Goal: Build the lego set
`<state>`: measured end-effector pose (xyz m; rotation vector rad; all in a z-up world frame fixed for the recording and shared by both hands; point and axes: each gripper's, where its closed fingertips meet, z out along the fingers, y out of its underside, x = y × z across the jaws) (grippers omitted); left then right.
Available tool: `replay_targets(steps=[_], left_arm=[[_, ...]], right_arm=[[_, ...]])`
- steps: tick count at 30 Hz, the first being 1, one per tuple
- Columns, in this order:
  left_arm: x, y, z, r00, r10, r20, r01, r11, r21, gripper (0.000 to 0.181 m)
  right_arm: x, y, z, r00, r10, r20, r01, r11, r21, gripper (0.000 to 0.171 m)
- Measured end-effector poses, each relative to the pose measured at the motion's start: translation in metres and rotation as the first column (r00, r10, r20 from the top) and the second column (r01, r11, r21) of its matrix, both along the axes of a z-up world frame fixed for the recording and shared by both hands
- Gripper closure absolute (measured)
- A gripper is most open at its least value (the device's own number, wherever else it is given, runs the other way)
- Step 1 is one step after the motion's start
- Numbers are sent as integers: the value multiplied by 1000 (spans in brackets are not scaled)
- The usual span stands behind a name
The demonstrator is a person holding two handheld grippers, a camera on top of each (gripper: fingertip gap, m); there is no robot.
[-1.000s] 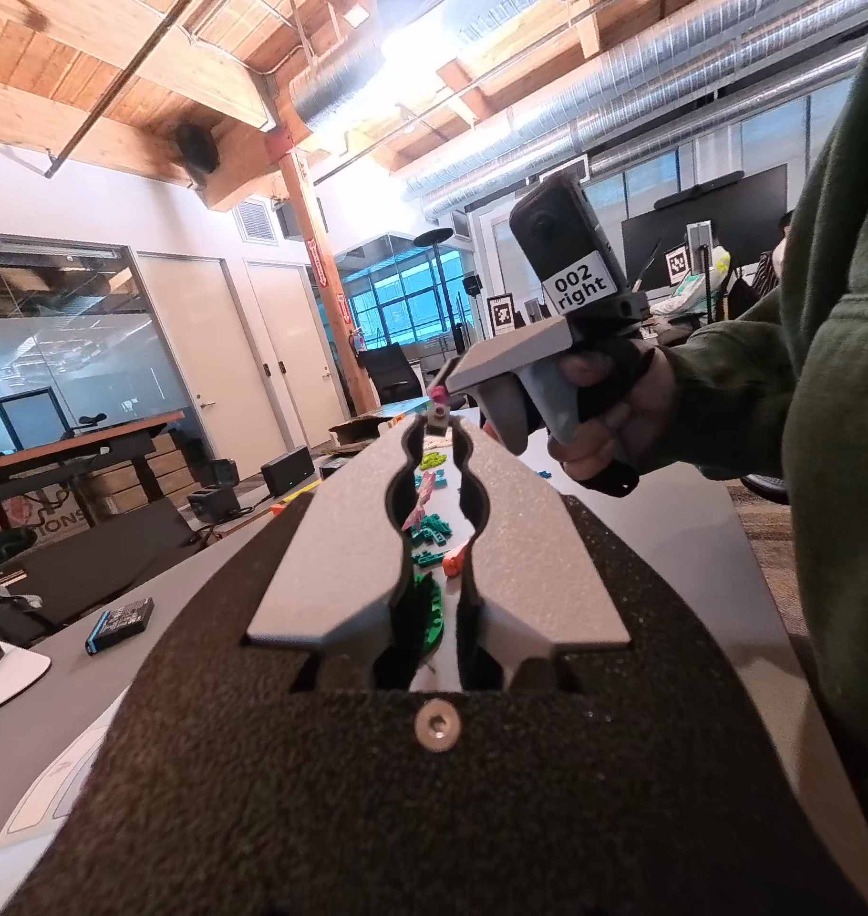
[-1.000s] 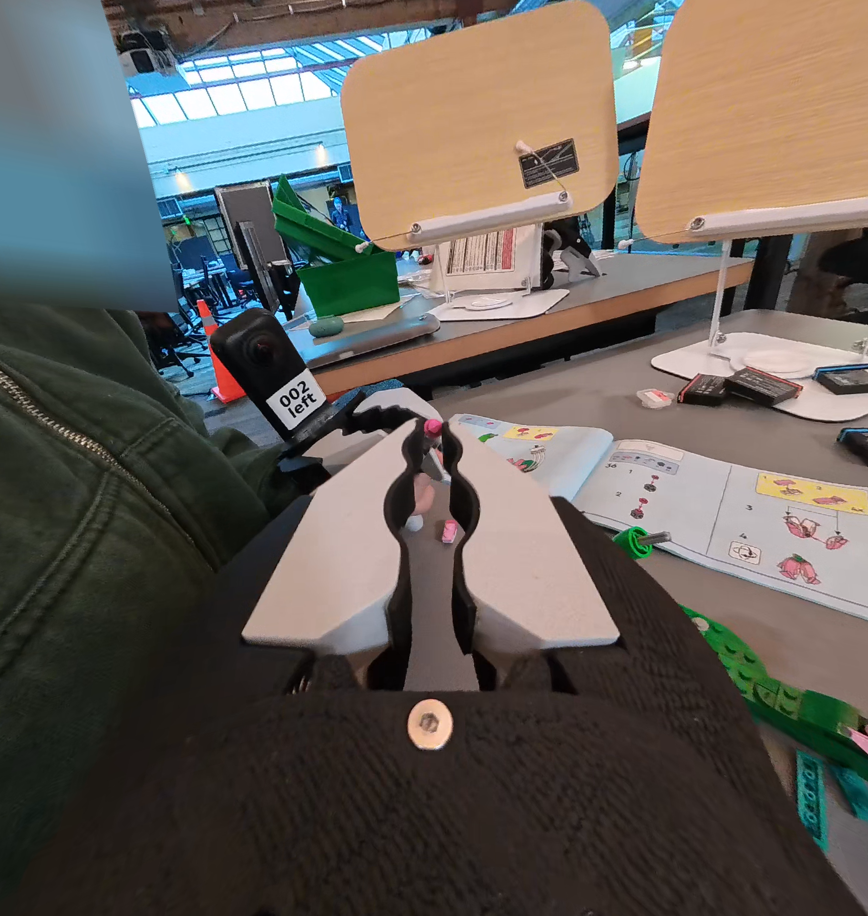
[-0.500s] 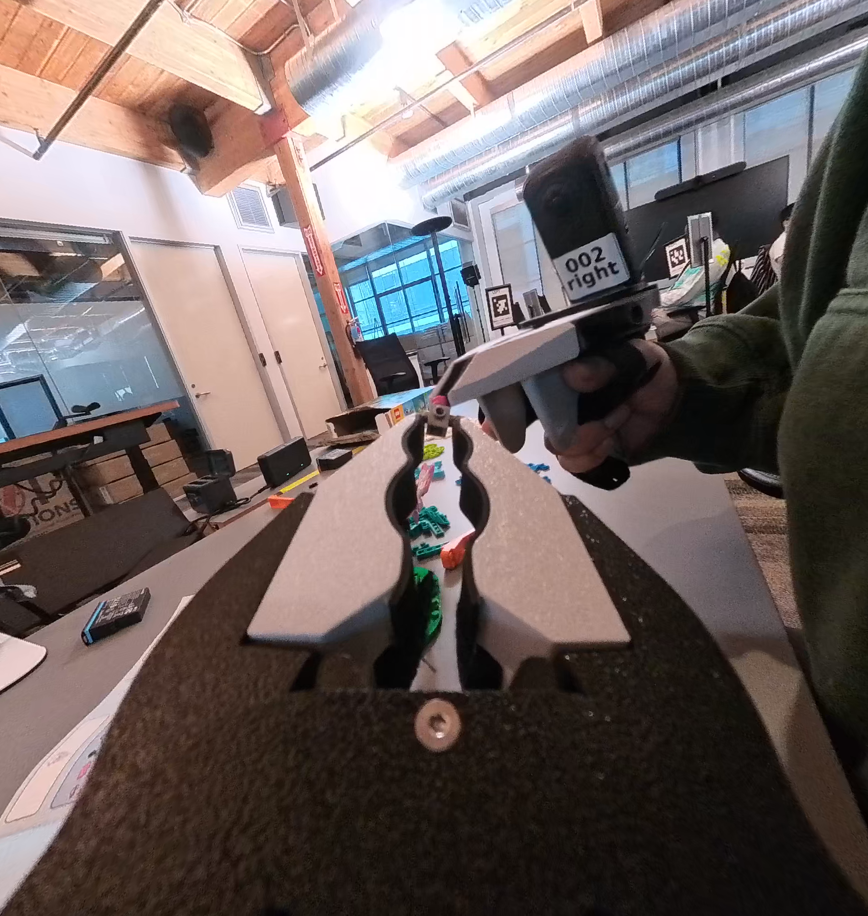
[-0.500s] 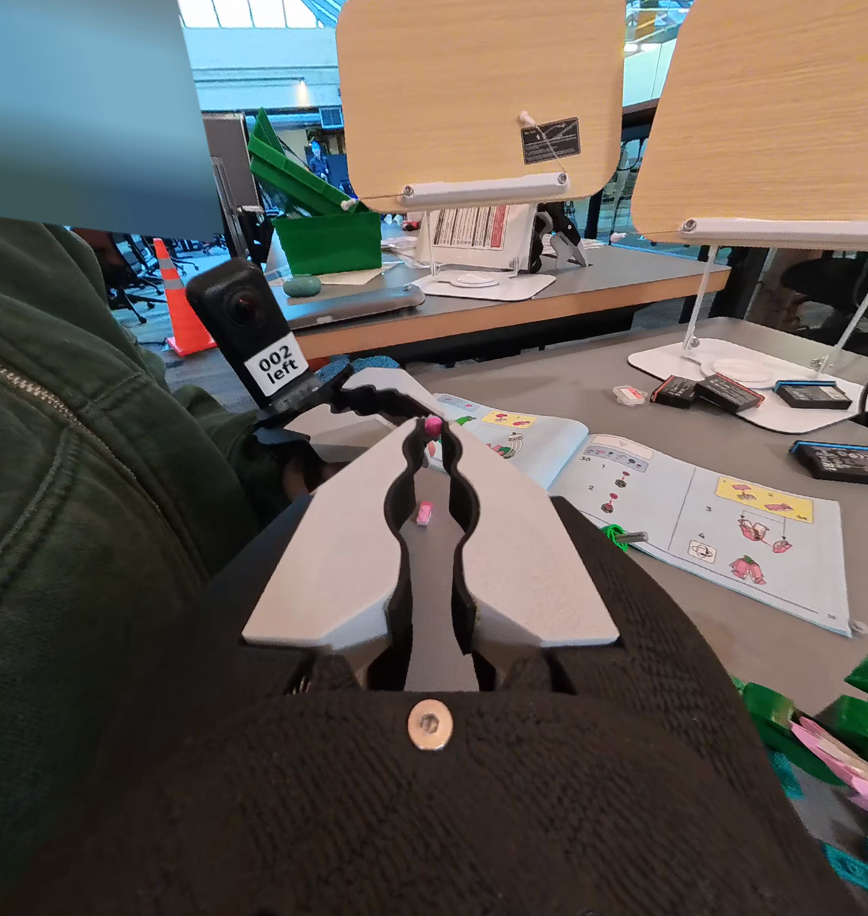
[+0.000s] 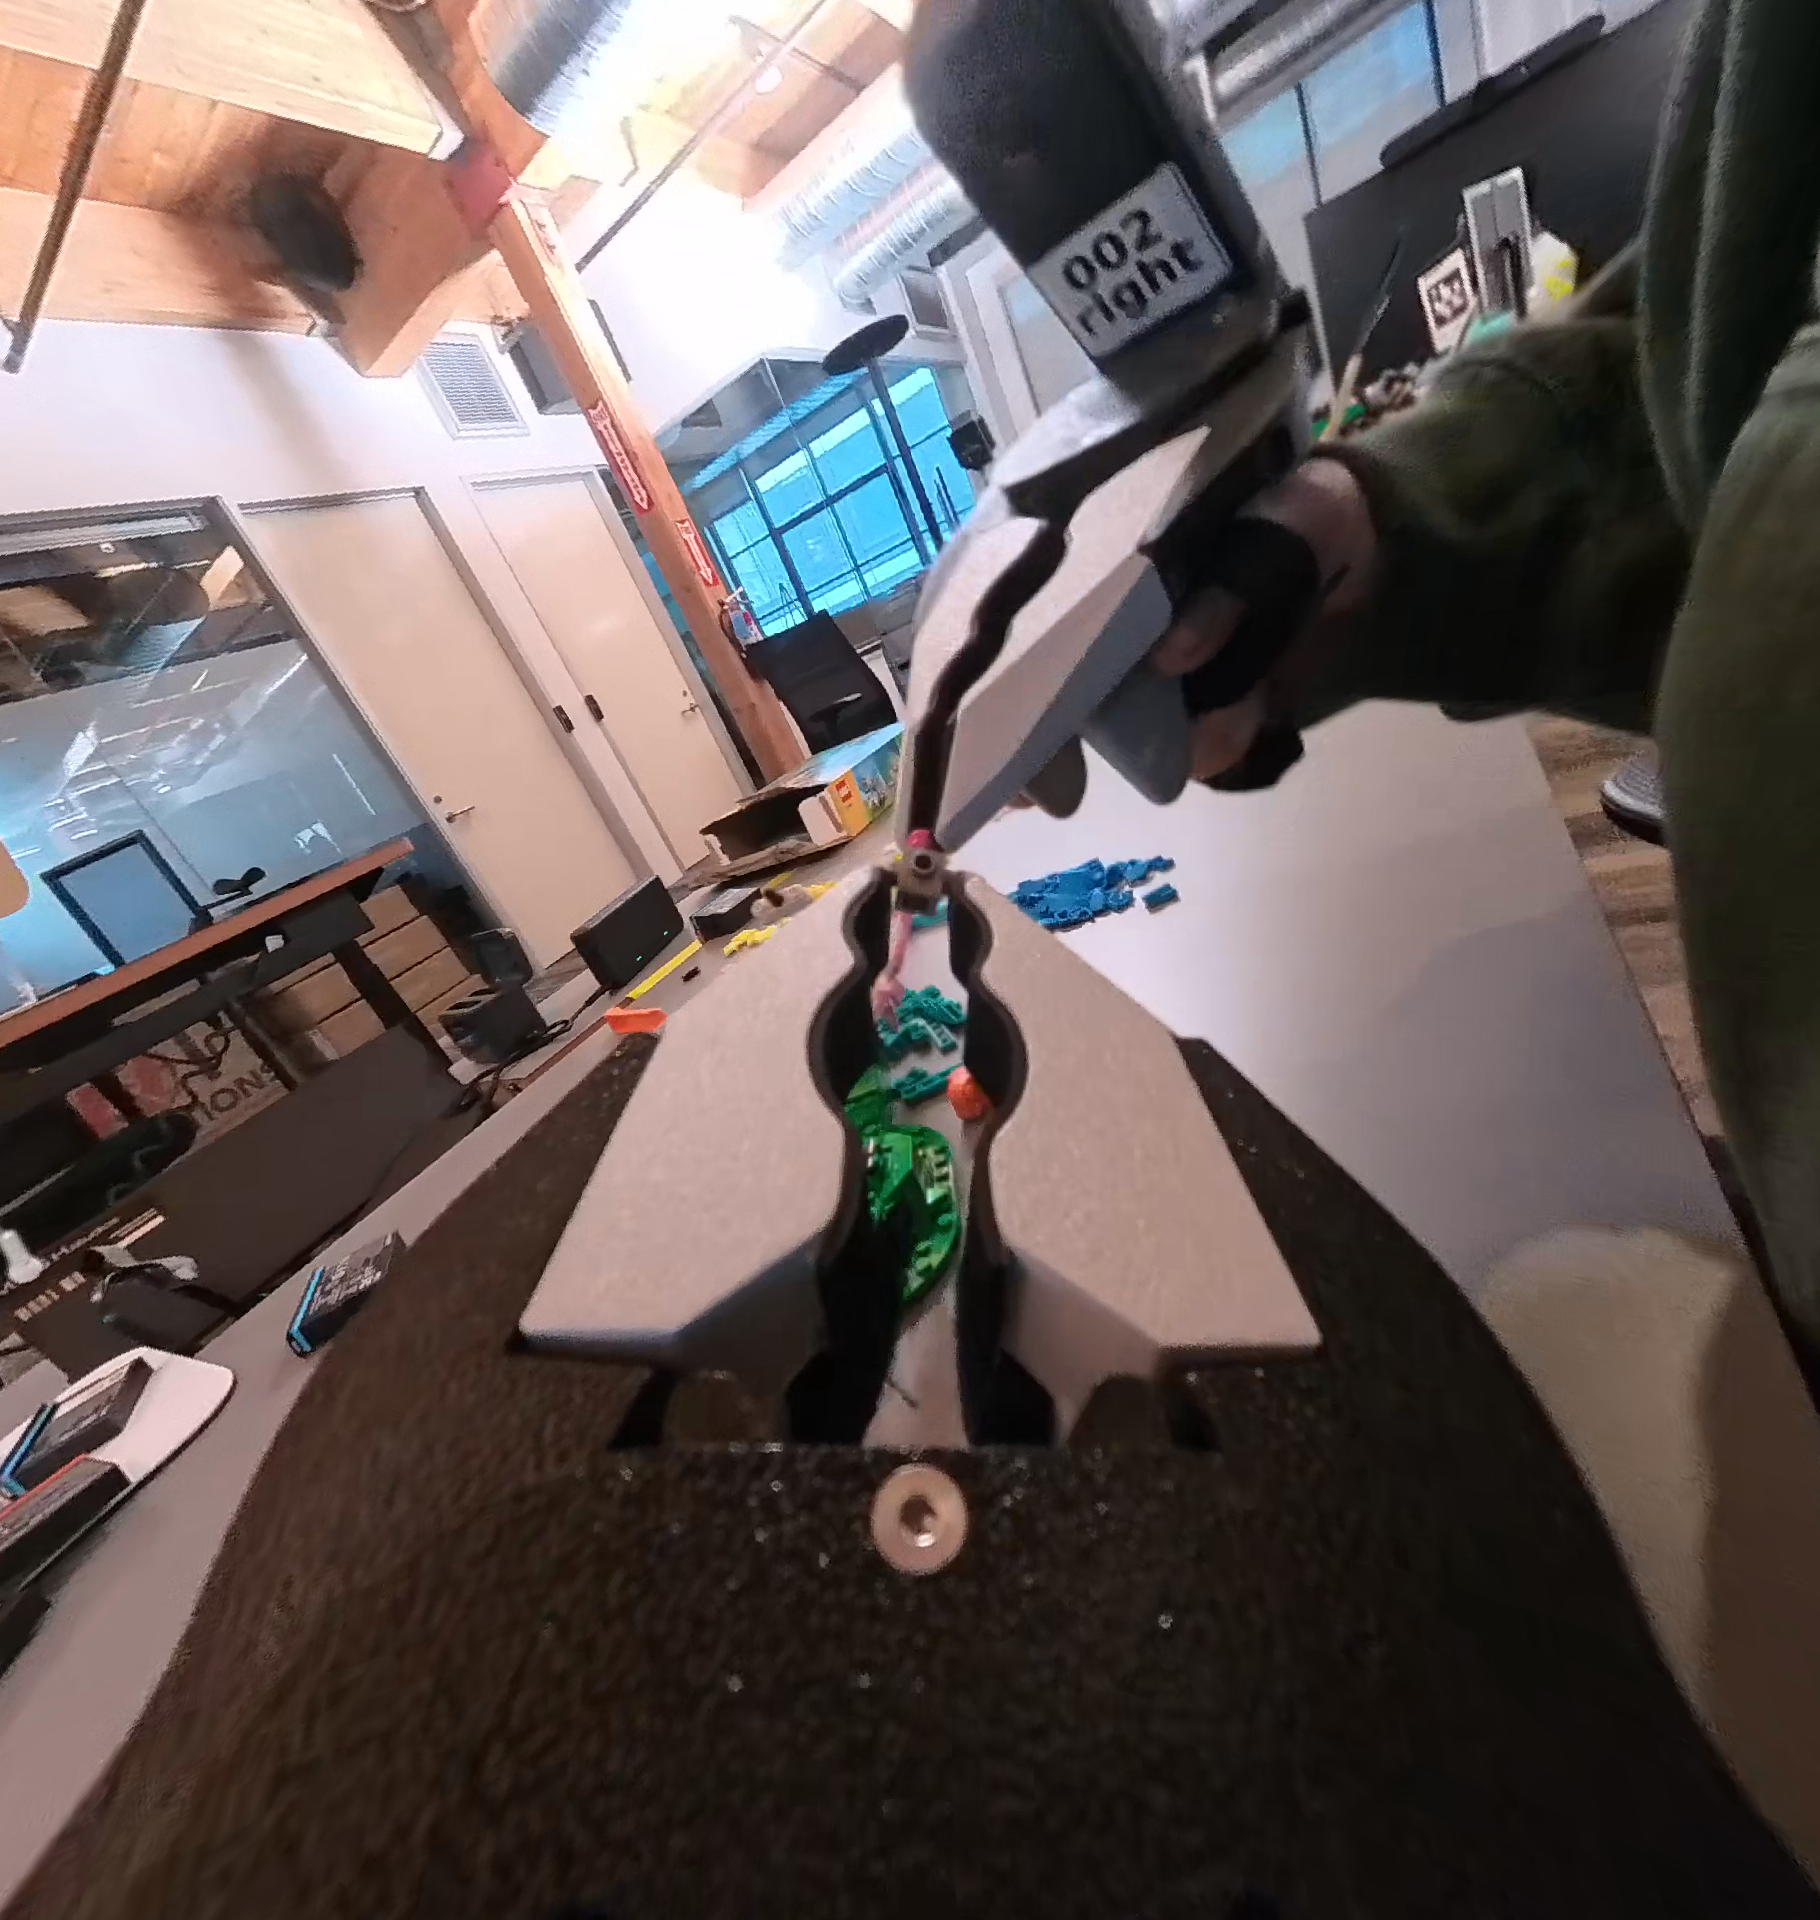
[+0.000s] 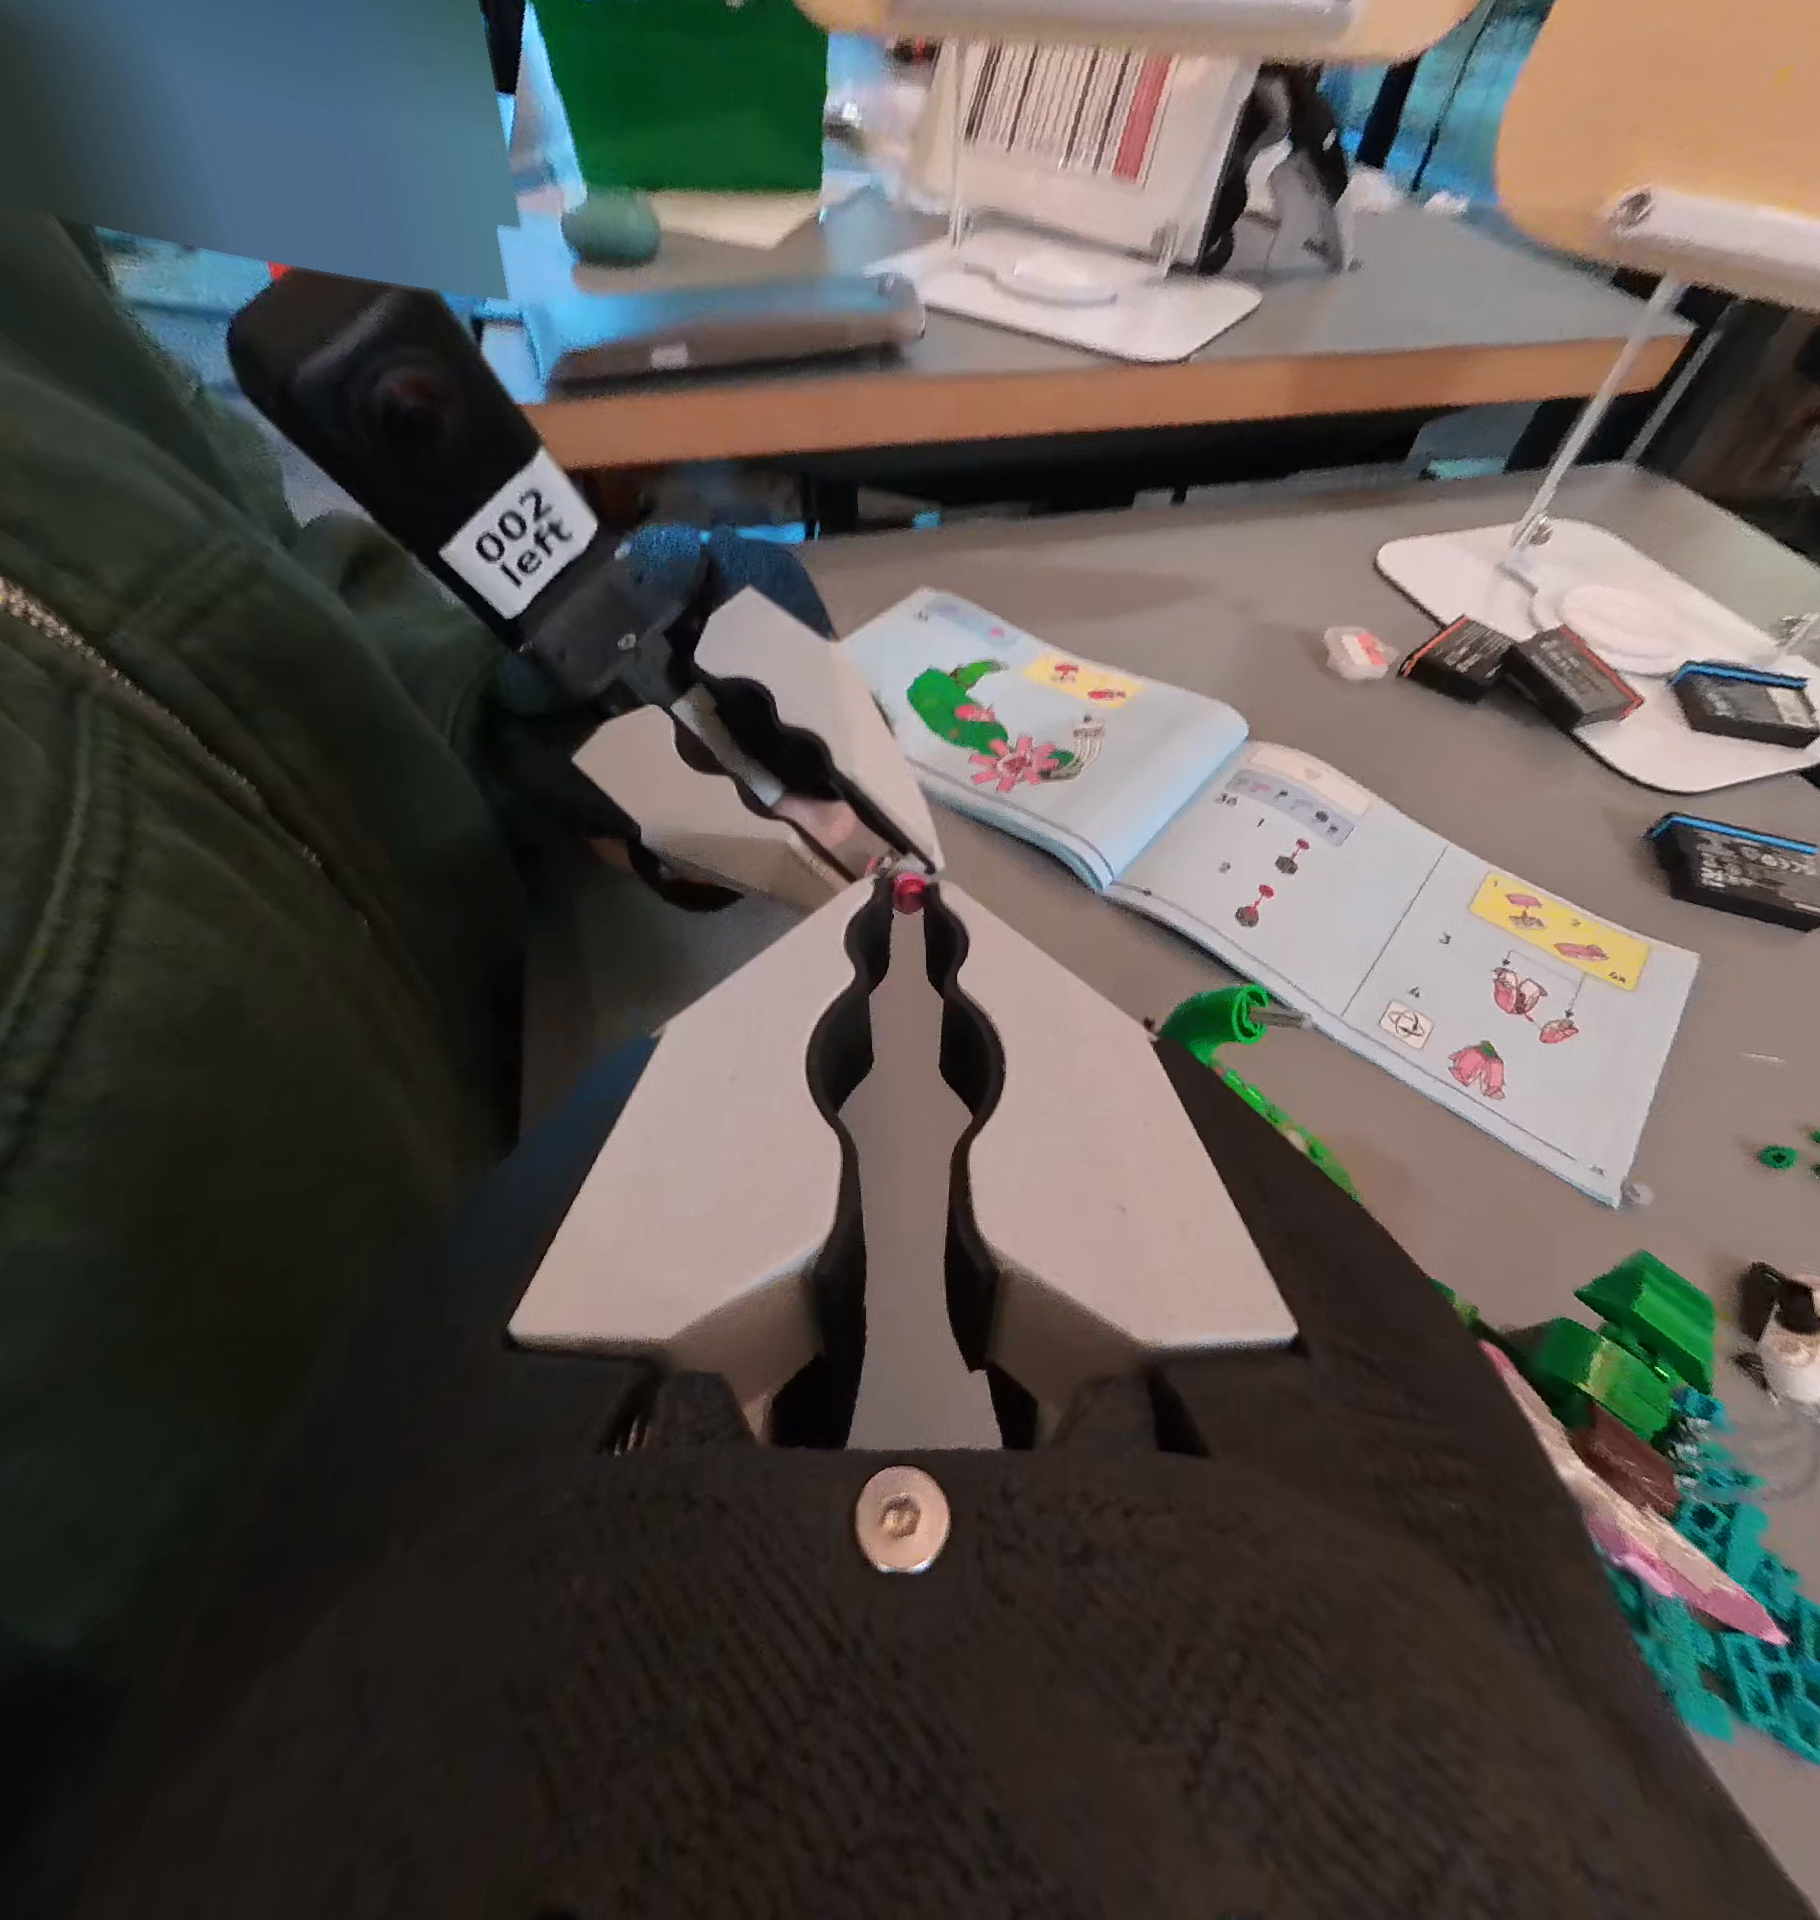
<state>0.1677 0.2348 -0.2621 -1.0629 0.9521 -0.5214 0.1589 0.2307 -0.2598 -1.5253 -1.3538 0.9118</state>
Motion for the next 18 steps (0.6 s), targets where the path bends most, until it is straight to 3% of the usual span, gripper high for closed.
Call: replay_targets(steps=[10,18], left_arm=[[5,0,-8,997,15,-73,-13,1000,26,174],[0,12,-11,990,107,-91,-107,994,6,174]], right_arm=[[5,-2,-9,986,57,154,-56,998,-6,167],[-1,10,-11,978,-78,195,51,989,137,167]])
